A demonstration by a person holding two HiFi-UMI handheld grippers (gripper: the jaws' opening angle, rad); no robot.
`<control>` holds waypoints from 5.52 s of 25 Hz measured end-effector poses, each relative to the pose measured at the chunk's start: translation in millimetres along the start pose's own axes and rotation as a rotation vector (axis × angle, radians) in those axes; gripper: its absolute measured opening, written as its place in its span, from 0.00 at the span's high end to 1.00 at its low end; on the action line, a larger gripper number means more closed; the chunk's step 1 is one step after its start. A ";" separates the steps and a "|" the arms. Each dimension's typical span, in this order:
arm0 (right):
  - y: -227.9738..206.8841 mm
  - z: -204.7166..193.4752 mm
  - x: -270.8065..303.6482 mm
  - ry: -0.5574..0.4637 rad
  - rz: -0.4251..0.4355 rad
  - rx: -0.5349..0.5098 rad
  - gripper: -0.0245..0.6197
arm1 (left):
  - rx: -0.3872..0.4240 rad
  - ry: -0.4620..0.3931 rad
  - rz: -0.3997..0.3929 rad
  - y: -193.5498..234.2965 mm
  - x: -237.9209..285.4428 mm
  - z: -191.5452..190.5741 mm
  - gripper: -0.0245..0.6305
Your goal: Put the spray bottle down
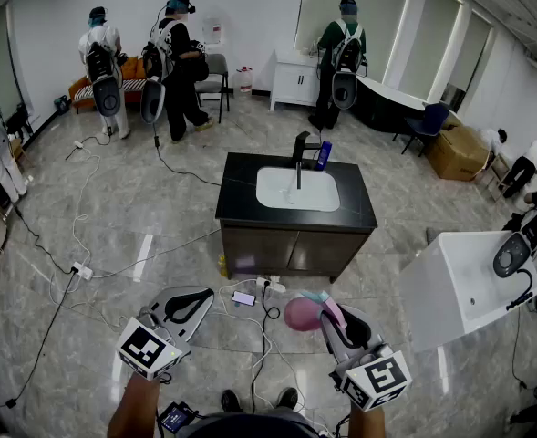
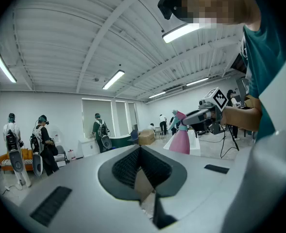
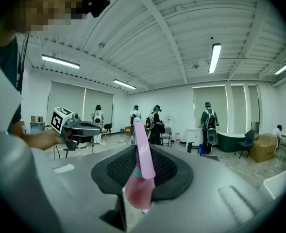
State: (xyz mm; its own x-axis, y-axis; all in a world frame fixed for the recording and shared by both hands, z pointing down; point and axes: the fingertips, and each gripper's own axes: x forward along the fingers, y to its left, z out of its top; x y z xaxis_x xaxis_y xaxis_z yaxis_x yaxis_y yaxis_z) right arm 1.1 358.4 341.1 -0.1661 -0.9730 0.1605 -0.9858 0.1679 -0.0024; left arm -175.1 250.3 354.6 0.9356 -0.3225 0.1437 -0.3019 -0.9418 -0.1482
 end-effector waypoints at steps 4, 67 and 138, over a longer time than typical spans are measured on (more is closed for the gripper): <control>6.9 -1.8 7.5 0.004 -0.004 -0.002 0.81 | 0.001 0.007 -0.008 9.0 -5.0 -6.0 0.96; -239.4 -0.8 315.6 0.032 0.163 0.079 0.82 | -0.045 0.052 0.123 238.0 279.6 -29.9 0.96; -180.7 -192.6 858.1 0.185 0.764 -0.123 0.82 | -0.361 0.243 0.574 492.5 294.3 -267.6 0.96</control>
State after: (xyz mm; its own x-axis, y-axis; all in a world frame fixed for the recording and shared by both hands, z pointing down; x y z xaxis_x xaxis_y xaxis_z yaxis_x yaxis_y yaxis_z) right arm 41.4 -476.2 669.3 -0.7777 -0.5415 0.3194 -0.5893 0.8049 -0.0703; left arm -97.4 -333.9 585.7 0.5566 -0.7485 0.3604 -0.8148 -0.5766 0.0607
